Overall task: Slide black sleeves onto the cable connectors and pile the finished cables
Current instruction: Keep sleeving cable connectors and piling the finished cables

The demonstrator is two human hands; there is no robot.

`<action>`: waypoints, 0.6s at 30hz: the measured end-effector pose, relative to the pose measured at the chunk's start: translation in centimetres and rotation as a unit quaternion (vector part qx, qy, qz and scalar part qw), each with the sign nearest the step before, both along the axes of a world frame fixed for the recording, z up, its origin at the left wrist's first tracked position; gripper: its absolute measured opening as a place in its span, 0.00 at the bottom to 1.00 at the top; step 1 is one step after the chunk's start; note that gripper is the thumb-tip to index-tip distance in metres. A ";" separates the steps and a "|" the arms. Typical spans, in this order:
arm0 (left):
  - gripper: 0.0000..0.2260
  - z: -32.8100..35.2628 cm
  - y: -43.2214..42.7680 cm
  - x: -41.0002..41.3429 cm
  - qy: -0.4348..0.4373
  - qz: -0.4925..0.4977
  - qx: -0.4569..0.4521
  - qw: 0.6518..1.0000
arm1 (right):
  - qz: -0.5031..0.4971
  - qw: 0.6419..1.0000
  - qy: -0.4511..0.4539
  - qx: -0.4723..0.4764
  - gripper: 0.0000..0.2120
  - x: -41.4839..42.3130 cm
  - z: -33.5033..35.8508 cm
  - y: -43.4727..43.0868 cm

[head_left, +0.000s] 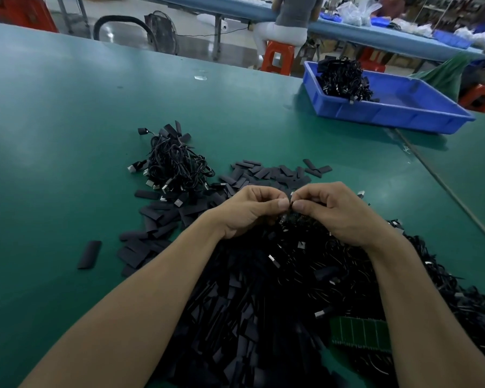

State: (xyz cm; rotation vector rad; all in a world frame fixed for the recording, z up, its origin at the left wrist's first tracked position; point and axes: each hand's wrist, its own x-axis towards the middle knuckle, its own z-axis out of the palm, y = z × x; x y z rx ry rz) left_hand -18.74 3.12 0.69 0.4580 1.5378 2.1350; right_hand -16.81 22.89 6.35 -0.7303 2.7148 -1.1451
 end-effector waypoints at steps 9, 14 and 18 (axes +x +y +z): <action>0.10 3.0 -0.2 0.4 0.007 0.164 0.165 0.973 | -0.163 0.968 0.178 0.070 0.02 1.2 0.9 -0.1; 0.06 5.6 -3.5 1.3 0.140 0.300 0.112 0.937 | -0.065 0.982 -0.012 0.177 0.04 2.8 3.2 -1.3; 0.07 5.9 -5.5 2.0 0.281 0.342 -0.065 0.894 | -0.055 0.964 -0.047 0.254 0.12 3.3 2.7 -3.7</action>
